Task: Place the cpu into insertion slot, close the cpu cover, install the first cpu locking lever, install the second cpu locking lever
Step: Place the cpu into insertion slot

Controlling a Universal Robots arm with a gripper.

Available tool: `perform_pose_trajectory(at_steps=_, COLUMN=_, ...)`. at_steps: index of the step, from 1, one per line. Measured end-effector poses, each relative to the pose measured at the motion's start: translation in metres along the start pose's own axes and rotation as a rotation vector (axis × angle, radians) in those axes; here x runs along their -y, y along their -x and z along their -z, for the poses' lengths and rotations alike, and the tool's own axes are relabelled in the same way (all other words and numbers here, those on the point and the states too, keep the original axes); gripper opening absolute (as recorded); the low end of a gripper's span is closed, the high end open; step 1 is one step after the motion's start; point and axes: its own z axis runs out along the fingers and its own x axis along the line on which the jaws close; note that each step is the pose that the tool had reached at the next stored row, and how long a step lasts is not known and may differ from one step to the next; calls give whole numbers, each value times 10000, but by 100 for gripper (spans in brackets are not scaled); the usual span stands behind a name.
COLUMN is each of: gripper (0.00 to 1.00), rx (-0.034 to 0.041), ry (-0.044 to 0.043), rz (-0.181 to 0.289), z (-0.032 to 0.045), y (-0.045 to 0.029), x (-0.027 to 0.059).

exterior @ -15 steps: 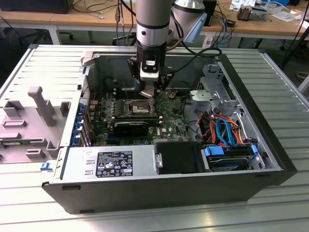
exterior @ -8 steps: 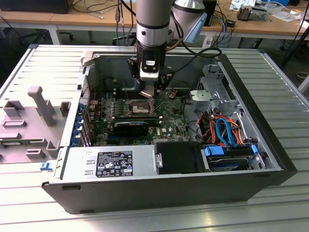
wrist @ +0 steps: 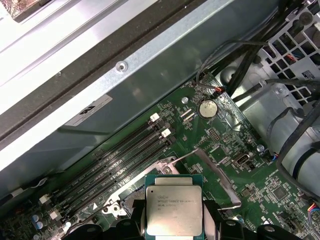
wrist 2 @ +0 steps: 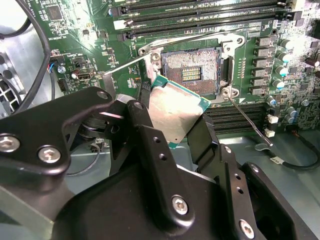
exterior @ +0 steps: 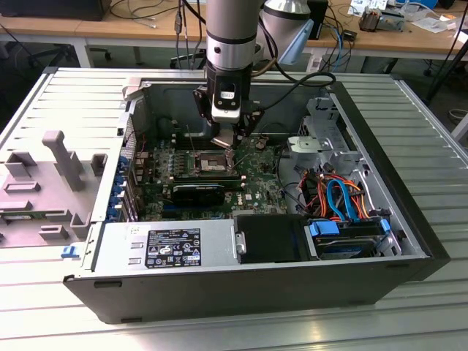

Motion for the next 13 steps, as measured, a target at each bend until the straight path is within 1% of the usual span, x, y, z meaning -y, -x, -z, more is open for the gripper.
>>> perform_pose_trajectory(at_steps=13, gripper=54, rx=3, ry=1, rz=-79, z=0, y=0, x=0)
